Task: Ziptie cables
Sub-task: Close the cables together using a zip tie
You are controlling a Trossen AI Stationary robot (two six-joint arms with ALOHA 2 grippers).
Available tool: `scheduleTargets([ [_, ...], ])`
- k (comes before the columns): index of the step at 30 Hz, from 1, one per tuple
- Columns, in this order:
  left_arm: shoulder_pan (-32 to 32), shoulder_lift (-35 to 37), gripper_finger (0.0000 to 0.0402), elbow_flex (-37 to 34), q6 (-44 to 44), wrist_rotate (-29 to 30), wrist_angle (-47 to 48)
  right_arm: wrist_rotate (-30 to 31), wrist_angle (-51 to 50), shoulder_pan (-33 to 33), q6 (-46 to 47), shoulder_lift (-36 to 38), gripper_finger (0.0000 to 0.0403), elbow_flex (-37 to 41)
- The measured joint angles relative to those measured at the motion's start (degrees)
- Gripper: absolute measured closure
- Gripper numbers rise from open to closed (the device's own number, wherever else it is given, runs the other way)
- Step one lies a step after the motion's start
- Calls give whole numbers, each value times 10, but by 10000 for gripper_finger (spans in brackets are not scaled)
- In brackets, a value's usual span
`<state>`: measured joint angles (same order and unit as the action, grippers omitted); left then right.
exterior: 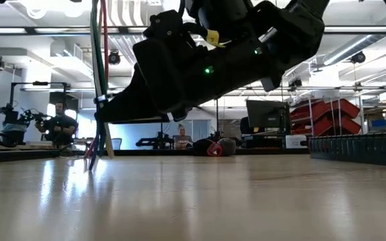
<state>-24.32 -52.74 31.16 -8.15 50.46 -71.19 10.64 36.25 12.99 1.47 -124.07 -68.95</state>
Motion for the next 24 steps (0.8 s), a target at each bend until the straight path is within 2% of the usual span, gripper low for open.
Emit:
scheduleTargets([
  [5,0,-5,373,0,10,-3,0,3,9,-7,-16,0,189,0],
  [11,0,-5,373,0,17,-6,-4,-17,47,-6,-41,-21,198,-6],
  [17,0,-12,373,0,24,-11,-8,-32,47,-6,-41,-70,203,-61],
  [24,0,-12,373,0,27,-17,-9,-13,44,-6,-41,-81,225,-92],
])
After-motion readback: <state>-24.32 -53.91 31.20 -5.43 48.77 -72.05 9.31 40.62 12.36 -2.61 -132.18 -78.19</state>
